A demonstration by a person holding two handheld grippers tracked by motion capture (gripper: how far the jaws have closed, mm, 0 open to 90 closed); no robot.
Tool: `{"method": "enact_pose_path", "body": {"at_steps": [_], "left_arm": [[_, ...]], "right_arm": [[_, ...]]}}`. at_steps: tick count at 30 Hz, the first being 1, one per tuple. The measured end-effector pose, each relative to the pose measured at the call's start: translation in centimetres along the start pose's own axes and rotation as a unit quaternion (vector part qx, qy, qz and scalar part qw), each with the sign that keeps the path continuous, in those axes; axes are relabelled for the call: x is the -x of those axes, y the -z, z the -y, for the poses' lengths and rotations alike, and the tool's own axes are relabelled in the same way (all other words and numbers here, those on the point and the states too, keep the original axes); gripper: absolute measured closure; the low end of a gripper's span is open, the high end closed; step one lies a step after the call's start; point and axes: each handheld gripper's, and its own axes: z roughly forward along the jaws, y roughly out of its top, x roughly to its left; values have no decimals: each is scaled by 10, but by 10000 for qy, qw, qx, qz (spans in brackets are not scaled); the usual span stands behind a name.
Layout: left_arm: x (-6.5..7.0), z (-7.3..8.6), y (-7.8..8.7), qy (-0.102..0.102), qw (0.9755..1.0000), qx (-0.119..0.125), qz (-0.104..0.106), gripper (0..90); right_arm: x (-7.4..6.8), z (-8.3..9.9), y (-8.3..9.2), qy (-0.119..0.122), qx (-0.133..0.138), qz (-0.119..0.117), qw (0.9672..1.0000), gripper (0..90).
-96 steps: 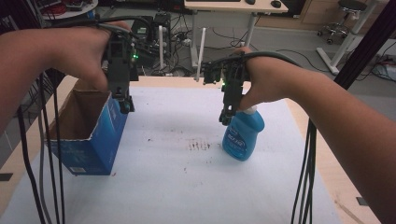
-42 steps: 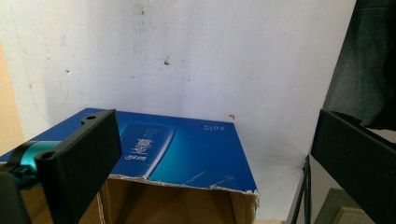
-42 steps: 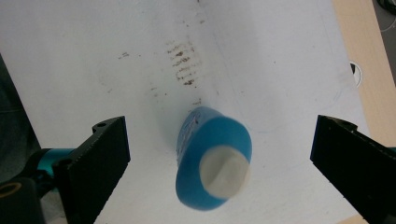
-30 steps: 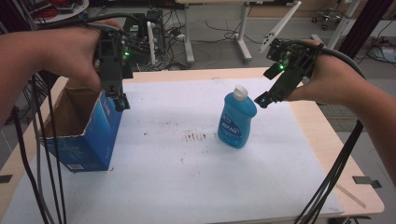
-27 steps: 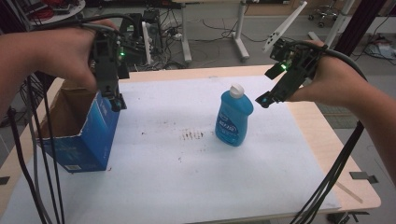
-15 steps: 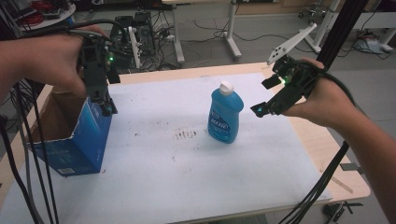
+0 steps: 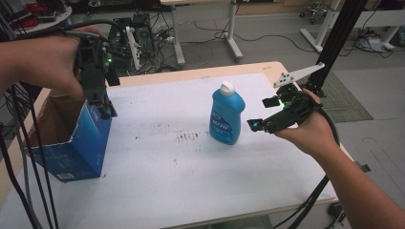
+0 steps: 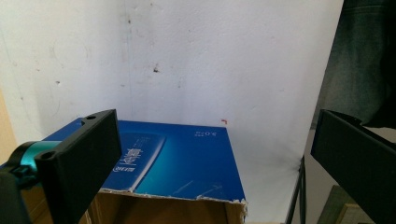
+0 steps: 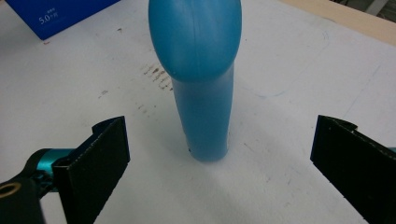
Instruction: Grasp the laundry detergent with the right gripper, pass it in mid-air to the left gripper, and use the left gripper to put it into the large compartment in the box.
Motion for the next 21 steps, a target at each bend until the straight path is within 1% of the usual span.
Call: {"method": "enact_pose_path", "body": {"at_steps": [3,4,5,6,7,9,12,14,16,18,19,21], "left_arm": [[0,0,0,-19,10000,-13,1,16],[0,0,0,-12,10000,-14,-2,16],[0,0,0,-12,10000,-14,-2,16],[0,0,0,-15,10000,-16,2,16],[0,1,-1,15,10000,-10,8,16],[-1,0,0,-1,10000,-16,11,16],[-1,1,-1,20,10000,2,16,16],[-2,1,-1,-12,10000,-8,4,16],[-3,1,-1,11,10000,19,-9,16],[-3,2,-1,8,10000,2,4,16],[-3,2,-1,8,10000,2,4,16],[-3,3,-2,25,10000,-15,28,16]], "right_arm": [[2,8,-8,-85,90,48,9999,36],[3,10,-11,-157,137,38,9998,36],[3,10,-11,-157,137,38,9998,36],[4,12,-12,-214,167,38,9996,36],[6,17,-19,-359,245,-23,9991,36],[7,21,-25,-419,250,-49,9988,36],[6,24,-35,-456,209,-103,9987,35],[6,25,-40,-465,204,-138,9986,35],[6,25,-46,-451,209,-115,9987,35],[6,25,-51,-497,240,-158,9983,35],[6,25,-51,-497,240,-158,9983,35],[6,25,-56,-485,243,-135,9984,35]]}}
